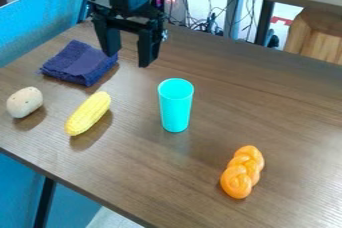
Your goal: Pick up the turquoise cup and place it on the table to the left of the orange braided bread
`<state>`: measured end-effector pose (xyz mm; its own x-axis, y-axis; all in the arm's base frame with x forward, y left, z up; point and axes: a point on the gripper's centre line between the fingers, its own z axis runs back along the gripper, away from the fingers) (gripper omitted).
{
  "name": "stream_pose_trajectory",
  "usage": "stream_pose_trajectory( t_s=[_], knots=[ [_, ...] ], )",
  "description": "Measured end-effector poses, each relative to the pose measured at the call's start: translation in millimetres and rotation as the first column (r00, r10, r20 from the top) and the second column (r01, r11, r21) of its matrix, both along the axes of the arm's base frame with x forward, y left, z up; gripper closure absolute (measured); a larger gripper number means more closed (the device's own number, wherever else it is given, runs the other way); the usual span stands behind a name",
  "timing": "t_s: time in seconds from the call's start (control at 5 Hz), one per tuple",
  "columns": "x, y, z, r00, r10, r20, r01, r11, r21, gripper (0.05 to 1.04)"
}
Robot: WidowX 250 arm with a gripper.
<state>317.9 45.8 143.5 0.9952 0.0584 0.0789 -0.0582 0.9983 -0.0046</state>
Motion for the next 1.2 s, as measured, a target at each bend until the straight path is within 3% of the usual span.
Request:
stream_pose_trajectory(
  t_s=[0.4, 0.6, 0.8, 1.0, 1.2],
  knots=[
    [19, 3, -34.4, 0.996, -0.011, -0.086, 0.01, 1.0, -0.003, 0.079],
    [28, -12, -43.3, 0.994, -0.092, -0.064, 0.09, 0.995, -0.034, 0.079],
    [31, -16, -47.2, 0.993, -0.106, -0.05, 0.104, 0.994, -0.033, 0.079],
    [33, -21, -57.8, 0.992, -0.117, -0.043, 0.114, 0.991, -0.064, 0.079],
    [34, -22, -69.6, 0.992, -0.11, -0.063, 0.106, 0.992, -0.071, 0.079]
  ],
)
